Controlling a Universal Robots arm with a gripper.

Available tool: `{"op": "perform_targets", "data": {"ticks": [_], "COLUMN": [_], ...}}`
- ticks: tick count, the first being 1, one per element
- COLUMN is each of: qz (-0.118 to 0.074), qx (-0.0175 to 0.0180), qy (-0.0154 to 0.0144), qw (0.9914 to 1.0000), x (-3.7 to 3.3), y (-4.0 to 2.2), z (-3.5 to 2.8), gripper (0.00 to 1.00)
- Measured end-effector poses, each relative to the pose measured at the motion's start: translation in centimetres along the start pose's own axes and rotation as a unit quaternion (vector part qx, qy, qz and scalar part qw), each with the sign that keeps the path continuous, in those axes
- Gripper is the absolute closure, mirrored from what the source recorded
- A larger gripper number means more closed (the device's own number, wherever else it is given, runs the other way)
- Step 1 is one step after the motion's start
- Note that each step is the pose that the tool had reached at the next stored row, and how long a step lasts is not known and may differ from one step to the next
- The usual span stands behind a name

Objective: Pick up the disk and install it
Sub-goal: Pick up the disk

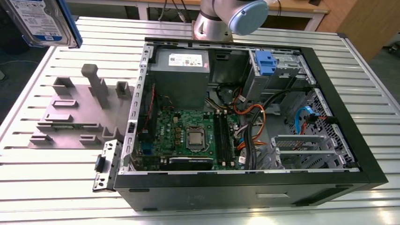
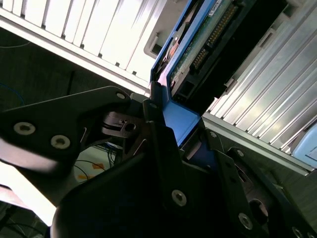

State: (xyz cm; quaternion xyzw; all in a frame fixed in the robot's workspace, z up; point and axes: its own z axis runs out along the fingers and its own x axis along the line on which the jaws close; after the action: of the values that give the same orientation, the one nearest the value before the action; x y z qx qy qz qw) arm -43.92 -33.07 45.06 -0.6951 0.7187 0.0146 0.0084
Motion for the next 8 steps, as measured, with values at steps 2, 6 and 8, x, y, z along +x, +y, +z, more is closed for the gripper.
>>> {"op": "perform_targets", "data": {"ticks": [2, 6, 8], "qz": [0.0, 0.0, 0.0], "qx": [0.0, 0.0, 0.0], "qy": [0.0, 0.0, 0.0], "qw": [1.0, 1.0, 1.0], "x": [0.0, -0.01, -0.01], "y": [0.0, 0.0, 0.01], "z": [-0.06, -0.16, -0.22], "gripper": [0.64, 0.64, 0.64]}}
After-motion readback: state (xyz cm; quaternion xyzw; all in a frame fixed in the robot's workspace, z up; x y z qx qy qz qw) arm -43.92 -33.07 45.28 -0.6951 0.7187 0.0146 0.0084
